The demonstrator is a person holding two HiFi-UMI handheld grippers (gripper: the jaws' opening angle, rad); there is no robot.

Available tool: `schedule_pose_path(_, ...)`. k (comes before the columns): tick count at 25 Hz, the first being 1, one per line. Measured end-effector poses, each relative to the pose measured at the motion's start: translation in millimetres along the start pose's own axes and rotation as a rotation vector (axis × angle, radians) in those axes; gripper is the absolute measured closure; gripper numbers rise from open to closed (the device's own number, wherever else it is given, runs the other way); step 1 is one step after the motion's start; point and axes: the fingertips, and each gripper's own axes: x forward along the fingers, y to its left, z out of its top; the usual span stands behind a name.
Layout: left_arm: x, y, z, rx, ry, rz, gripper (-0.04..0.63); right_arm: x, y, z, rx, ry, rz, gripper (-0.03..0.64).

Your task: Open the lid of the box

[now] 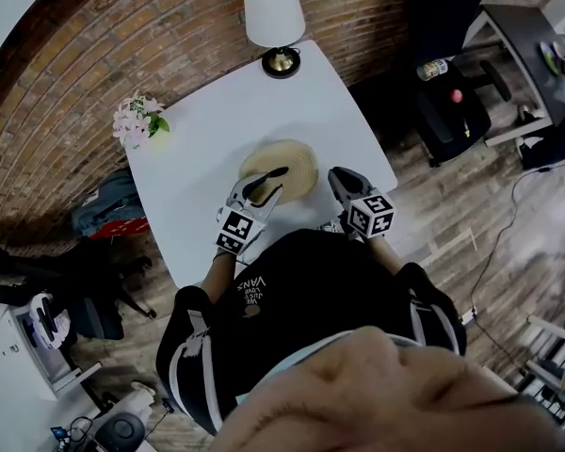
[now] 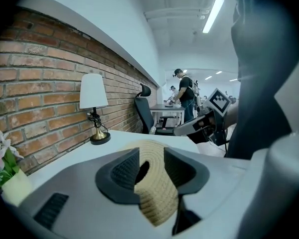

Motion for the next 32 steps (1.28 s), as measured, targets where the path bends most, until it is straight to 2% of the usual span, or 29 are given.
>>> schedule_pose_path(1,1.2,-0.7,-1.6,0.006,0.013,-0.001,0.442,2.2,0.0,-3.7,-0.009,0.020,0.011,0.553)
schedule_pose_path(2,2.7,-1.7,-2.9,0.010,0.026,-0.002,0.423,4.6,-0.5,-7.6,-0.017,0.042,0.019,0.460)
schedule_pose_path(3,4.7,-3.2,-4.1,0.012,0.041,-0.004,0.402,6.9,-0.7,-11.2,-0.027,0.066,0.028,0.433)
schedule_pose_path(6,11.2,-9.7,-10.1,0.039,0.093,-0.016,0.351,14.1,1.5,-20.1,-0.068,0.120,0.072,0.415)
schedule_pose_path(12,20.8,-18.3,-22.2,0.093,0.166,-0.024,0.316,24.5,5.1,-34.0,-0.216,0.199,0.159,0.362)
schedule_pose_path(21,34.1,-21.3,-35.6,0.125,0.242,-0.055,0.262,29.4,-0.8,-42.5,-0.274,0.263,0.265,0.318)
schedule_pose_path(27,39.9,-27.5,-37.1,0.160,0.280,-0.066,0.256,29.2,-6.4,-59.4,-0.337,0.340,0.295,0.304)
schedule_pose_path(32,40.6,-28.7,-35.8,0.195,0.311,-0.072,0.242,34.7,-4.5,-63.4,-0.368,0.359,0.322,0.304)
